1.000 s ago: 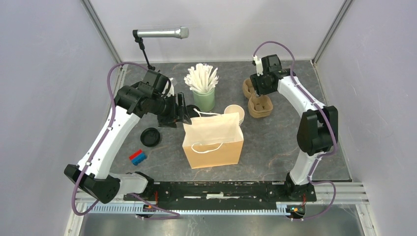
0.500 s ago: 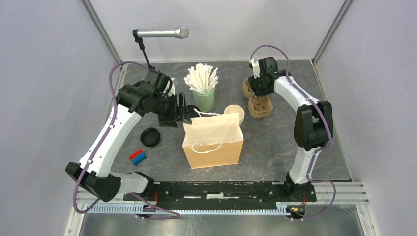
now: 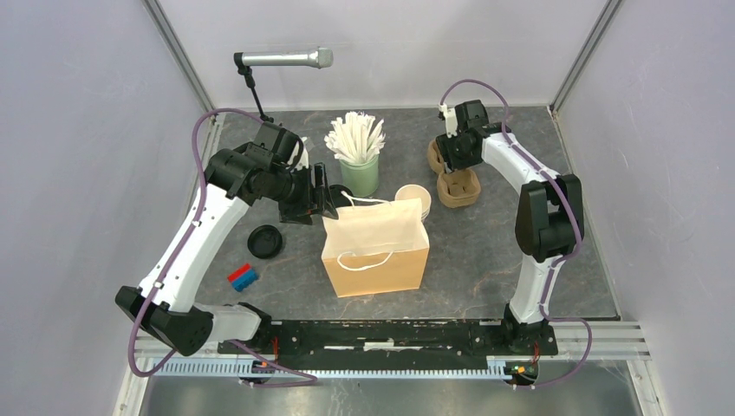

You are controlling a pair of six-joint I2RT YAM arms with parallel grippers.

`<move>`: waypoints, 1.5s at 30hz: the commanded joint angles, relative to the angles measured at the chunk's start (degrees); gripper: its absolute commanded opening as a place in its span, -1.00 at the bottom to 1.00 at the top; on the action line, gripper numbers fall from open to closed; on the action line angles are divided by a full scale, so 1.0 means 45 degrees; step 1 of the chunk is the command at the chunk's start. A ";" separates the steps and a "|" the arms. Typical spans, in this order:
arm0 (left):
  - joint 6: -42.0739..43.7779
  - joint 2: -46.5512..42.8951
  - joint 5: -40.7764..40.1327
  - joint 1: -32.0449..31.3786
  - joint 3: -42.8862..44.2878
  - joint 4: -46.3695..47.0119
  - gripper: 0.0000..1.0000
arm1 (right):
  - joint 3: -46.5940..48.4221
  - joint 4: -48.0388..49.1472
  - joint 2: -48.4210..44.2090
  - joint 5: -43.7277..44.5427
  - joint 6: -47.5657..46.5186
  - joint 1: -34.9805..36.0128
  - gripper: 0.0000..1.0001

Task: Pack the takeout coffee

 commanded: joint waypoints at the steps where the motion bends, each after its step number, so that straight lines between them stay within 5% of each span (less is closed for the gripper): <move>1: 0.0395 -0.0245 -0.0121 -0.0063 0.0138 0.0124 0.44 | 0.0582 0.0435 -0.0062 -0.0251 0.0323 -0.0075 0.15; 29: 0.0317 -0.0351 -0.0335 -0.0061 0.0172 0.0154 0.45 | 0.0717 0.0538 0.0373 -0.0257 0.0745 -0.0207 -0.03; 35: 0.0262 -0.0470 -0.0385 -0.0054 0.0103 0.0156 0.45 | 0.1119 0.0293 0.0316 -0.0374 0.0737 -0.0232 -0.27; 45: 0.0120 -0.0646 -0.0329 -0.0054 -0.0118 0.0378 0.46 | 0.1413 -0.0296 -0.0406 -0.0302 0.0695 -0.0250 -0.29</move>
